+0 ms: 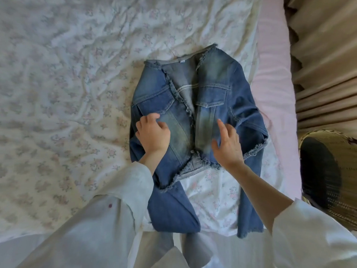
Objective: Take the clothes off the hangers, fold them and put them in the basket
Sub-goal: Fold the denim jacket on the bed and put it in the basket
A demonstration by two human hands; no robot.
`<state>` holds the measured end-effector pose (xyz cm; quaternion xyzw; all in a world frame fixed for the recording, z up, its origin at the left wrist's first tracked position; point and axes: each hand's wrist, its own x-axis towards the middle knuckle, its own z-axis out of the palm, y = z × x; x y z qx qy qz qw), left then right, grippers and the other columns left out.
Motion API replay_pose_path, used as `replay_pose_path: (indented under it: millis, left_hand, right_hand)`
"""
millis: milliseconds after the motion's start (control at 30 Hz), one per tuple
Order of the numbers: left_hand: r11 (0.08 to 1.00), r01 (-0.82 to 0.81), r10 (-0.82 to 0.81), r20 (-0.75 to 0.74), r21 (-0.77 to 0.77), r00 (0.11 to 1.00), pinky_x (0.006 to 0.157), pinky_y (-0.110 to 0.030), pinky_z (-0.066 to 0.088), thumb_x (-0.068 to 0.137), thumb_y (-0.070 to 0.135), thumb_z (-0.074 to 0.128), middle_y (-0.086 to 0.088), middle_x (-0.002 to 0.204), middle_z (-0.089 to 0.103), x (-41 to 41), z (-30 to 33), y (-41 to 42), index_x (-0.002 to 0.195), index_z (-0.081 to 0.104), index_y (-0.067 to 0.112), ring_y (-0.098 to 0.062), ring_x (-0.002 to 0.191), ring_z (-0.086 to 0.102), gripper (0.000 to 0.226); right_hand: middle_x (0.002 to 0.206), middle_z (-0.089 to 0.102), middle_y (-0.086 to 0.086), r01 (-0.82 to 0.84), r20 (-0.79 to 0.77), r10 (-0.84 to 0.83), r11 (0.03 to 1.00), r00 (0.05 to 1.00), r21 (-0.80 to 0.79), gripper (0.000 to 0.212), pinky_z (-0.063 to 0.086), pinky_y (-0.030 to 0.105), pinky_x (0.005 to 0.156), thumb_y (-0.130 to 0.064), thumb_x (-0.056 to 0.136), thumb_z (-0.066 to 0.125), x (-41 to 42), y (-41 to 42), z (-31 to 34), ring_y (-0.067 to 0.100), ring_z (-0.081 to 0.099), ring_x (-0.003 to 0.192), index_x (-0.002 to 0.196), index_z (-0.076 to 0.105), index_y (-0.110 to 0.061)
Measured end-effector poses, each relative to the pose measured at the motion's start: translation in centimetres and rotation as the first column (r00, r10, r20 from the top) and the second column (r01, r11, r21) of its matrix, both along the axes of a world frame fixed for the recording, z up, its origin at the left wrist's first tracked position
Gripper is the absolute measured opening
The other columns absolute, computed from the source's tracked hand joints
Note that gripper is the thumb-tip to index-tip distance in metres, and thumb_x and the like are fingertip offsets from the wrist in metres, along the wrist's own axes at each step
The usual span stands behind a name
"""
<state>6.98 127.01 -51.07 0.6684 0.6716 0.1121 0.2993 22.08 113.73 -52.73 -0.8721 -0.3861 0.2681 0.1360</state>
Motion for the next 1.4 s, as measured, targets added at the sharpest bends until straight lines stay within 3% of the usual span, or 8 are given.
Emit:
replay_pose_path:
  millis: [167, 300, 433, 600, 767, 1133, 1267, 1400]
  left_hand:
    - [0.904, 0.133, -0.025, 0.26, -0.406, 0.965, 0.086, -0.033, 0.043, 0.097, 0.013, 0.039, -0.009, 0.11, 0.057, 4.8, -0.7, 0.8, 0.102, 0.059, 0.013, -0.024, 0.1, 0.055, 0.02]
    - [0.41, 0.108, 0.339, 0.261, -0.906, 0.904, 0.092, -0.041, 0.044, 0.103, 0.027, 0.031, -0.014, 0.122, 0.056, 7.1, -1.0, 0.9, 0.125, 0.049, 0.005, -0.031, 0.114, 0.055, 0.036]
    - [0.249, 0.091, 0.408, 0.19, -0.964, 0.893, 0.102, -0.044, 0.037, 0.102, 0.043, 0.024, -0.019, 0.139, 0.046, 8.7, -2.1, 0.1, 0.14, 0.035, 0.001, -0.035, 0.126, 0.047, 0.058]
    - [0.205, 0.065, 0.581, 0.175, -0.977, 0.795, 0.104, -0.041, 0.034, 0.095, 0.061, 0.02, -0.021, 0.138, 0.047, 11.5, -2.2, 0.7, 0.143, 0.033, 0.013, -0.033, 0.13, 0.044, 0.069]
    - [0.365, 0.014, 0.598, 0.245, -0.931, 0.763, 0.109, -0.041, 0.03, 0.093, 0.063, 0.025, -0.008, 0.137, 0.05, 14.5, -2.1, 1.3, 0.139, 0.041, 0.017, -0.025, 0.128, 0.046, 0.067]
    - [0.416, 0.26, 0.855, 0.472, -0.872, 0.215, 0.099, -0.053, 0.043, 0.096, 0.054, 0.032, -0.019, 0.12, 0.064, 13.4, -0.3, 5.4, 0.118, 0.062, 0.014, -0.037, 0.114, 0.058, 0.055]
    - [0.71, 0.046, 0.536, 0.583, -0.702, 0.611, 0.094, -0.041, 0.047, 0.092, 0.043, 0.052, -0.003, 0.123, 0.06, 12.6, 0.6, 8.1, 0.127, 0.052, 0.016, -0.024, 0.113, 0.057, 0.044]
    - [0.867, -0.054, 0.326, 0.482, -0.495, 0.813, 0.058, -0.023, 0.039, 0.096, 0.025, 0.049, -0.004, 0.099, 0.052, 9.4, 0.4, 9.2, 0.112, 0.047, 0.013, -0.014, 0.074, 0.049, 0.021]
  right_hand:
    - [0.158, 0.003, -0.001, -0.294, -0.13, 0.265, 0.901, 0.955, -0.32, 0.085, 0.005, 0.049, 0.118, -0.049, 0.088, 0.052, 0.8, 0.8, -1.1, 0.027, -0.002, 0.145, 0.149, -0.004, -0.031]
    - [0.158, -0.001, -0.002, -0.411, -0.149, 0.384, 0.815, 0.911, -0.409, 0.087, 0.005, 0.046, 0.119, -0.027, 0.088, 0.057, 1.4, 0.4, -2.1, 0.023, -0.002, 0.146, 0.15, -0.004, -0.02]
    - [0.135, 0.043, 0.005, -0.19, -0.116, 0.167, 0.954, 0.979, -0.23, 0.036, 0.033, 0.033, 0.102, -0.016, 0.09, 0.047, 3.5, -0.7, -2.2, 0.023, 0.039, 0.126, 0.126, 0.049, -0.007]
    - [0.108, 0.053, 0.008, -0.011, -0.229, -0.013, 0.995, 0.973, -0.101, 0.017, 0.043, 0.031, 0.083, -0.016, 0.083, 0.051, 4.2, -2.4, -2.6, 0.026, 0.053, 0.101, 0.093, 0.056, -0.002]
    - [0.097, 0.051, 0.003, 0.097, -0.291, -0.12, 0.991, 0.949, -0.092, 0.041, 0.043, 0.03, 0.077, -0.03, 0.07, 0.04, 4.0, -2.3, -2.0, 0.02, 0.051, 0.087, 0.094, 0.057, -0.002]
    - [0.108, 0.056, 0.009, 0.1, -0.325, -0.128, 0.99, 0.937, -0.1, 0.05, 0.042, 0.028, 0.077, -0.028, 0.07, 0.039, 4.6, -2.0, -0.7, 0.026, 0.056, 0.095, 0.105, 0.061, 0.001]
    - [0.107, 0.054, 0.006, 0.071, -0.298, -0.103, 0.991, 0.949, -0.117, 0.018, 0.046, 0.038, 0.086, -0.022, 0.085, 0.053, 3.9, -2.3, -0.8, 0.026, 0.054, 0.1, 0.096, 0.057, -0.008]
    - [0.146, 0.035, 0.005, -0.078, -0.135, 0.064, 0.992, 0.989, -0.099, 0.055, 0.026, 0.038, 0.112, -0.031, 0.092, 0.049, 2.8, -1.5, -0.5, 0.022, 0.032, 0.134, 0.142, 0.033, -0.016]
